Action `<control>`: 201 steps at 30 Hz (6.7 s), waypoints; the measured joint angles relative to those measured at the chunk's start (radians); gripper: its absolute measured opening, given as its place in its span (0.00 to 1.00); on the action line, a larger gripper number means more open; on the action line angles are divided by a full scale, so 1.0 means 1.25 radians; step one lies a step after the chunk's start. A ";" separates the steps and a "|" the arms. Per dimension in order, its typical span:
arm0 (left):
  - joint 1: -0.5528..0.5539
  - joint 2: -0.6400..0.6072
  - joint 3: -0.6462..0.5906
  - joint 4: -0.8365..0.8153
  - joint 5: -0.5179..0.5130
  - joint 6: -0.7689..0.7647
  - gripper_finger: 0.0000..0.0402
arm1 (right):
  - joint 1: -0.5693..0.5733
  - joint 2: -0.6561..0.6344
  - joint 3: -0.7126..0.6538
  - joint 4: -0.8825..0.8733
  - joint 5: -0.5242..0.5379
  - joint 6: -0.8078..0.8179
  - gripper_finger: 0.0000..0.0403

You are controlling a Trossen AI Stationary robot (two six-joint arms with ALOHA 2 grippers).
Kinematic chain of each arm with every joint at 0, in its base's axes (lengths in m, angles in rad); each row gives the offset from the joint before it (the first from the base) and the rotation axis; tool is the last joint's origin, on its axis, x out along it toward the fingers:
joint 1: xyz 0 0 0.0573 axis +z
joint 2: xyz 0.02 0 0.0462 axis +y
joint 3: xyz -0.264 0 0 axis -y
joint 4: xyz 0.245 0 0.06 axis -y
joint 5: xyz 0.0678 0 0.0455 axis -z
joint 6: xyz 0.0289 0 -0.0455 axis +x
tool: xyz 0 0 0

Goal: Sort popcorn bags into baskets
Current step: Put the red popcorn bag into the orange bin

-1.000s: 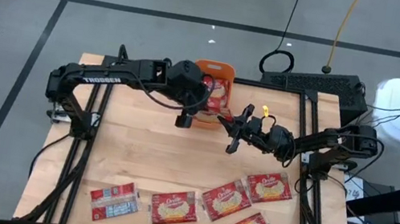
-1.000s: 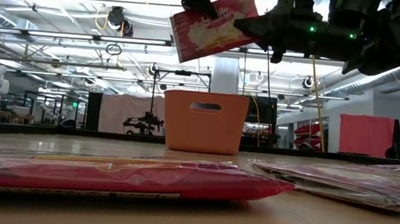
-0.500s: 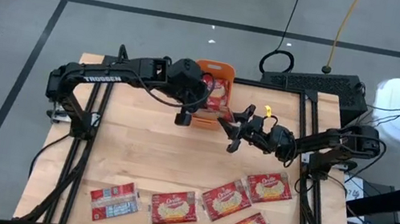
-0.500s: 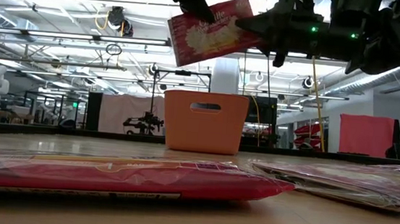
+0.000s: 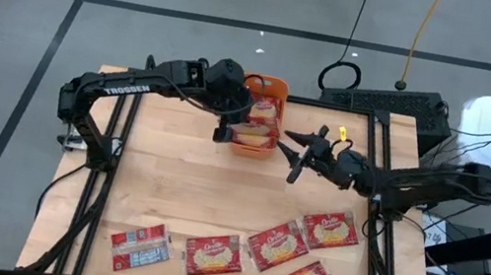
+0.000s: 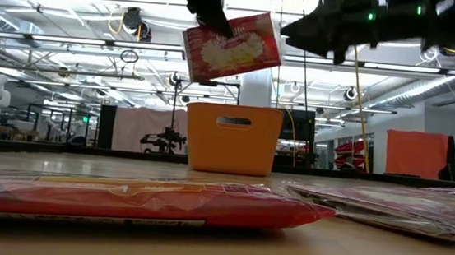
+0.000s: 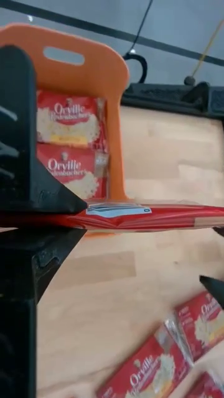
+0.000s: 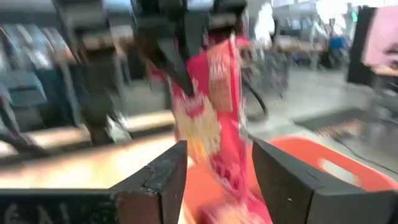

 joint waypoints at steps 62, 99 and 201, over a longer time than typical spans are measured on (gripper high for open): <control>-0.031 0.034 0.000 -0.027 -0.133 0.017 0.30 | -0.188 0.314 0.769 -1.091 -0.309 -0.265 0.01; -0.056 -0.270 -0.488 0.341 -0.234 -0.291 0.55 | -0.510 0.310 0.453 -0.628 -0.859 -0.070 0.02; -0.141 -0.269 -0.540 0.565 -0.229 -0.293 0.54 | -0.457 0.290 0.365 -0.616 -0.643 0.066 0.39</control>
